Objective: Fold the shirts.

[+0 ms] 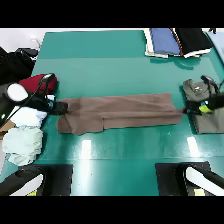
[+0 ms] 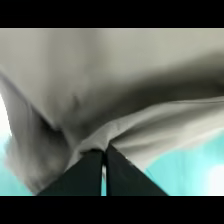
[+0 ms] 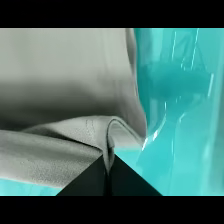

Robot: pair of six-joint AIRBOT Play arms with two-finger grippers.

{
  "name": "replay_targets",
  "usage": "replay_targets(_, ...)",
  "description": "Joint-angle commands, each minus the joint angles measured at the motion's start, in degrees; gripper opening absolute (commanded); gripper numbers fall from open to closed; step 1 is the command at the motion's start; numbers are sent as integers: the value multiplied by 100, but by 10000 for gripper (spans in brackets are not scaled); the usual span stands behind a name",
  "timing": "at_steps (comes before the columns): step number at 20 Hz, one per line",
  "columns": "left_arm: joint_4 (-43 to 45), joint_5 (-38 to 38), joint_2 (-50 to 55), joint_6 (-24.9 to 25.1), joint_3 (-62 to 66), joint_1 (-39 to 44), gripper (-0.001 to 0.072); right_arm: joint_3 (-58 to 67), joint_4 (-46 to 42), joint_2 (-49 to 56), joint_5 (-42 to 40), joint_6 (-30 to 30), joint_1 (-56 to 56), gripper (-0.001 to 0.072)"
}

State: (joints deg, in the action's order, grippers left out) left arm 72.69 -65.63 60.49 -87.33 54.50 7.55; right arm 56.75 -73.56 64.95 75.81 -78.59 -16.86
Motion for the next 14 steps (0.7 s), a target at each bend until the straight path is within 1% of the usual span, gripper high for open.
replay_targets(1,146,463,857,33,568,-11,25,1056,57,1058,-216,-153,446,15)
replay_targets(4,153,835,1128,-11,610,-11,25,1700,61,1668,-212,-153,684,18)
replay_targets(6,153,1204,1134,-212,619,-9,28,2083,94,1969,-210,-151,754,19)
replay_targets(7,153,1287,1134,-289,671,-11,156,2256,214,2085,-210,-125,750,82)
replay_targets(8,151,1307,1134,-323,741,-9,443,2426,404,2190,-203,-118,713,326)
replay_targets(9,151,1270,1134,-426,839,-11,541,2555,678,2256,-140,0,634,452)
replay_targets(11,155,999,1134,-413,1086,-9,542,2634,1270,2284,122,396,374,459)
replay_targets(12,153,870,1134,-413,1189,-9,541,2564,1432,2277,291,538,181,459)
replay_targets(13,118,750,1134,-415,1255,-9,506,2428,1512,2277,483,660,-17,460)
replay_targets(14,59,671,1134,-411,1263,-9,245,2197,1572,2277,625,769,-280,474)
